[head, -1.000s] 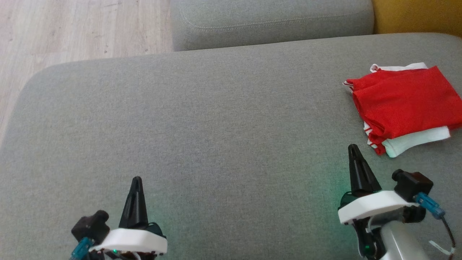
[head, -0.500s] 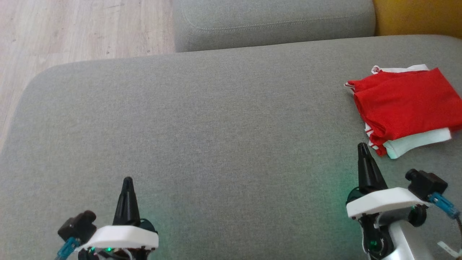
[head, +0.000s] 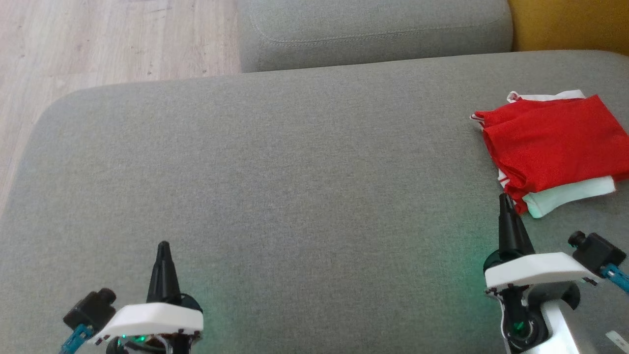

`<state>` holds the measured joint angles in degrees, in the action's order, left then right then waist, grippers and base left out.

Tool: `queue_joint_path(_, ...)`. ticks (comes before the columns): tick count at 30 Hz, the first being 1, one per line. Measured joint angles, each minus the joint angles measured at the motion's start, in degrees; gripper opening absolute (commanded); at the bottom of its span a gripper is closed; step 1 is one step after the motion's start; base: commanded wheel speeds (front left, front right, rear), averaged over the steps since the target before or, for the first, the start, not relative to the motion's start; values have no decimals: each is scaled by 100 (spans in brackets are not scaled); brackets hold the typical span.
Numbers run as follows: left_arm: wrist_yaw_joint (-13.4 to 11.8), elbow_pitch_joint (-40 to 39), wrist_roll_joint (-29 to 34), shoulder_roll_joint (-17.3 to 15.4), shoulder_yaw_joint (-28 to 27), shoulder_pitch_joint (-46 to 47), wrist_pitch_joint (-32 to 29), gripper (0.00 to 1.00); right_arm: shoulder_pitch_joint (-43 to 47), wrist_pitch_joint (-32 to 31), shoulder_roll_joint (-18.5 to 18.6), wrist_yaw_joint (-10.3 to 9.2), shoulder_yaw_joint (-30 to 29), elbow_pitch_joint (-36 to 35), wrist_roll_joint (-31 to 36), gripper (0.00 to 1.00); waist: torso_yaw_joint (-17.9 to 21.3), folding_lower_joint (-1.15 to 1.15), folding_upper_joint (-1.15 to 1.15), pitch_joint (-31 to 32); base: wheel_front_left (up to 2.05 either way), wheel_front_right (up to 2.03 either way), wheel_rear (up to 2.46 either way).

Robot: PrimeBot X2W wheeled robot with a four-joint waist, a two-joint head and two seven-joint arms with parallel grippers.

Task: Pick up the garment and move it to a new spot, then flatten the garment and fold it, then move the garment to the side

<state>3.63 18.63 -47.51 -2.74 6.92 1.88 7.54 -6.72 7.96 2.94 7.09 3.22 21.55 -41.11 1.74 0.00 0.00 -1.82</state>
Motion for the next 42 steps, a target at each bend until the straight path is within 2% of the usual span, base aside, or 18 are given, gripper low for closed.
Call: queue_joint_path(42,151,-112,-2229,0,-537,21,-670,0,48,-655,5,0,-452,-259,-2591,0,-87,0,0,83,0,0,0)
